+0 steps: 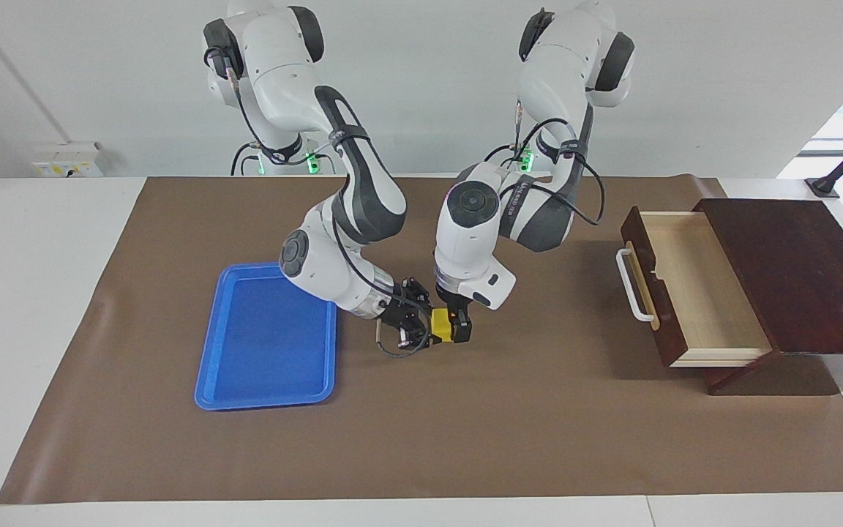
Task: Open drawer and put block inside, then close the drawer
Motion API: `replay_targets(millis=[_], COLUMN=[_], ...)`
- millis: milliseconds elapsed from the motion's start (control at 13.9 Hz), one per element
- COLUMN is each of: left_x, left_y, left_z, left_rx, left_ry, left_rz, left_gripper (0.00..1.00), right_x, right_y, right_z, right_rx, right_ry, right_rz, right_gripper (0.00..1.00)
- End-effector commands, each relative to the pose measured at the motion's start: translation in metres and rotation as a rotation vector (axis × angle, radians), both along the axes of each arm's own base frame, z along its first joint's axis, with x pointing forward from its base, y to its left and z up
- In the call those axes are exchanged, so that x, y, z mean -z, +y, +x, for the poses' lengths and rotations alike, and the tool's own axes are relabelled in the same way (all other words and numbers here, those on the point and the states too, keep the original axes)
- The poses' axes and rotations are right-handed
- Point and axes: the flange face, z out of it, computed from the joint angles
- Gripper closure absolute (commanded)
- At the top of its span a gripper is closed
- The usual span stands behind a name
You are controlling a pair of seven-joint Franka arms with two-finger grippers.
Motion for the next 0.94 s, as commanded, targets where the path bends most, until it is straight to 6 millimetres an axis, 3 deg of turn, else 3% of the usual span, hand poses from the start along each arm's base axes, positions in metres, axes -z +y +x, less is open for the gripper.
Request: replay_targets(millis=[0, 720, 792, 864], left_x=[0.0037, 0.0020, 0.0009, 0.0009], left_y=[-0.0038, -0.0007, -0.0006, -0.0006], left_z=[-0.0052, -0.0047, -0.0047, -0.0047], left_rx=[-0.010, -0.001, 0.002, 0.002], left_ry=[0.001, 0.007, 0.005, 0.005], left_rz=[0.012, 0.026, 0.025, 0.025], left_gripper=[0.99, 1.00, 1.00, 1.00], right_x=[-0.0038, -0.0061, -0.0068, -0.0076], right_y=[-0.0022, -0.0078, -0.0095, -0.0093], right_z=[0.0029, 0.0058, 0.0069, 0.0072], right_rx=[0.028, 0.044, 0.047, 0.051], right_ry=[-0.016, -0.009, -0.009, -0.008], right_rz=[-0.010, -0.005, -0.001, 0.000], right_gripper=[1.00, 0.97, 0.53, 0.23])
